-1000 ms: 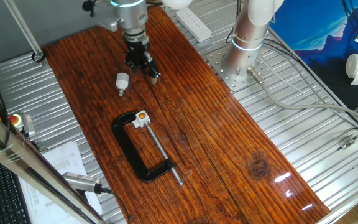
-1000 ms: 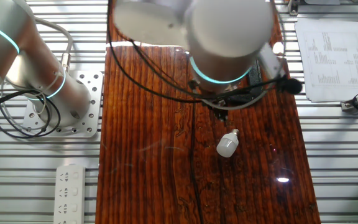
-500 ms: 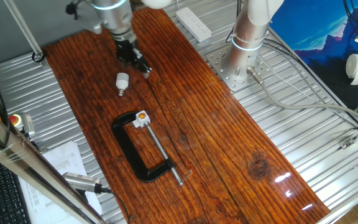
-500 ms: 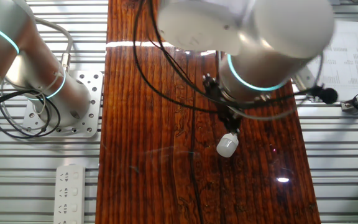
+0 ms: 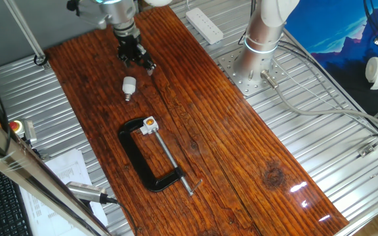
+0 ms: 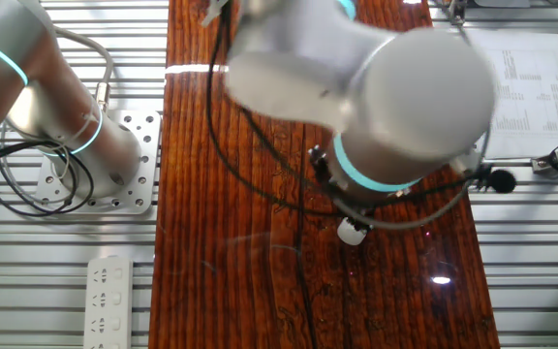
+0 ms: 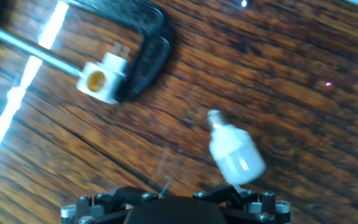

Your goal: Install the light bulb by rotating it

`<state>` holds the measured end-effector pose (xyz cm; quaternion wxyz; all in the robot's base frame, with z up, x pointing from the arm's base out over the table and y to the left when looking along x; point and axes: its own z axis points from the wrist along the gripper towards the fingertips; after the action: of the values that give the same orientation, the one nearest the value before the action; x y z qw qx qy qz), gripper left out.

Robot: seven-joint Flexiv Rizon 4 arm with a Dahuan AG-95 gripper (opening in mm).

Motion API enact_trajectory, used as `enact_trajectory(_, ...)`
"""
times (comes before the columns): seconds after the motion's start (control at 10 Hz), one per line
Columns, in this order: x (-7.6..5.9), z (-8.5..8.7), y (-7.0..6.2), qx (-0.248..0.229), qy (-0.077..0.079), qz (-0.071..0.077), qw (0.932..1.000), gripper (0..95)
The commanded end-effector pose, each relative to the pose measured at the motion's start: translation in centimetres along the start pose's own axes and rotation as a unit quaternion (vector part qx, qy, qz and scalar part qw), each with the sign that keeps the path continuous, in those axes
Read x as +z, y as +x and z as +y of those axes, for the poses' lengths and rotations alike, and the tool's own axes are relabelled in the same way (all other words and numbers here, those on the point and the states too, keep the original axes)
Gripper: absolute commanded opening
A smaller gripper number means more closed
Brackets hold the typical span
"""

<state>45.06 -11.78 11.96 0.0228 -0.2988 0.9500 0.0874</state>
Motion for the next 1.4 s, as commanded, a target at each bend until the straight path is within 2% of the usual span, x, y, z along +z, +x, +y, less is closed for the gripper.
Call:
enact_trajectory(0.1,0.2,-0.3,0.1,0.075,-0.009,-0.020,0.9969,76.0)
enact_trajectory(0.2,0.2,-0.3,0.1,0.096,-0.006,-0.022,0.9951,76.0)
enact_trajectory(0.4,0.2,-0.3,0.1,0.081,0.007,-0.011,0.9966,76.0)
enact_trajectory(0.5,0.1,-1.0,0.1,0.059,0.008,-0.006,0.9982,76.0)
enact_trajectory(0.7,-0.3,-3.2,-0.1,0.026,0.007,-0.007,0.9996,76.0)
enact_trajectory(0.9,0.2,-4.5,0.0,-0.004,0.005,-0.017,0.9998,76.0)
enact_trajectory(1.2,0.6,-5.0,0.1,-0.019,0.005,-0.025,0.9995,76.0)
enact_trajectory(1.3,1.2,-5.5,0.5,-0.037,0.000,-0.037,0.9986,76.0)
enact_trajectory(1.4,1.2,-5.5,0.5,-0.026,-0.005,-0.042,0.9988,76.0)
